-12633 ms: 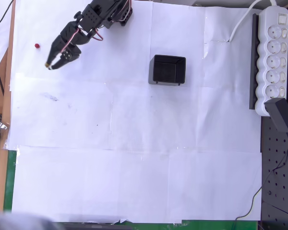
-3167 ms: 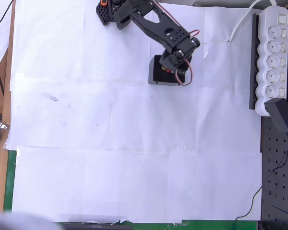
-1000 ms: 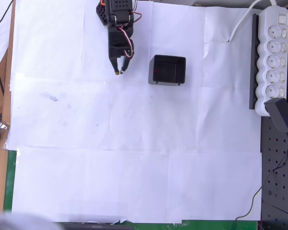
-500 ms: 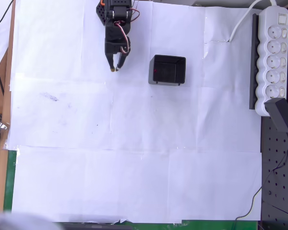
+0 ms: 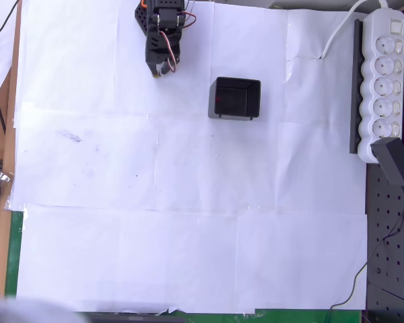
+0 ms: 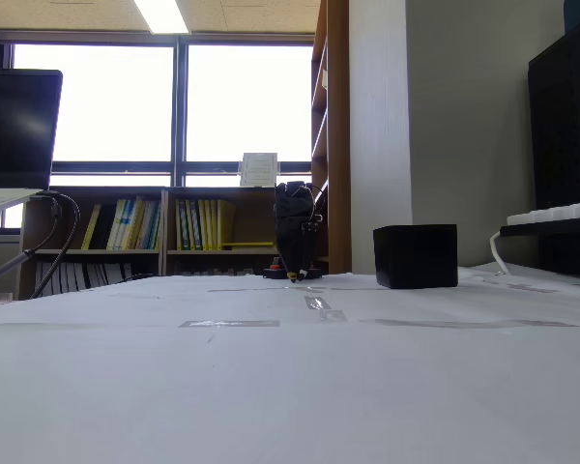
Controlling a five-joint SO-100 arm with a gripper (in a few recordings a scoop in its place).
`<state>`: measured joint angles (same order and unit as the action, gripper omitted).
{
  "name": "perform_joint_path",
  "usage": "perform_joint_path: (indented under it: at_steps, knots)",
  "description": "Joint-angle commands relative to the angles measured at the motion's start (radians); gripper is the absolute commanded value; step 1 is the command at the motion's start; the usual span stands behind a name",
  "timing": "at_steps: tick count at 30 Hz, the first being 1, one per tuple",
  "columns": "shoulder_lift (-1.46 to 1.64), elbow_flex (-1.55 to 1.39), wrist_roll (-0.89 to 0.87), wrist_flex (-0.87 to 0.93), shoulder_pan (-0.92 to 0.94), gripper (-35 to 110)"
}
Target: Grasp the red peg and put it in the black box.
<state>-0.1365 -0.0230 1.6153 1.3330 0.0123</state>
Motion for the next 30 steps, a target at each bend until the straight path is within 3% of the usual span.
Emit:
perform_joint_path:
  at_steps: [1, 30]
  knots:
    - [-0.087, 0.083, -0.020, 0.084, 0.021, 0]
    - [-0.087, 0.083, -0.058, 0.086, 0.038, 0]
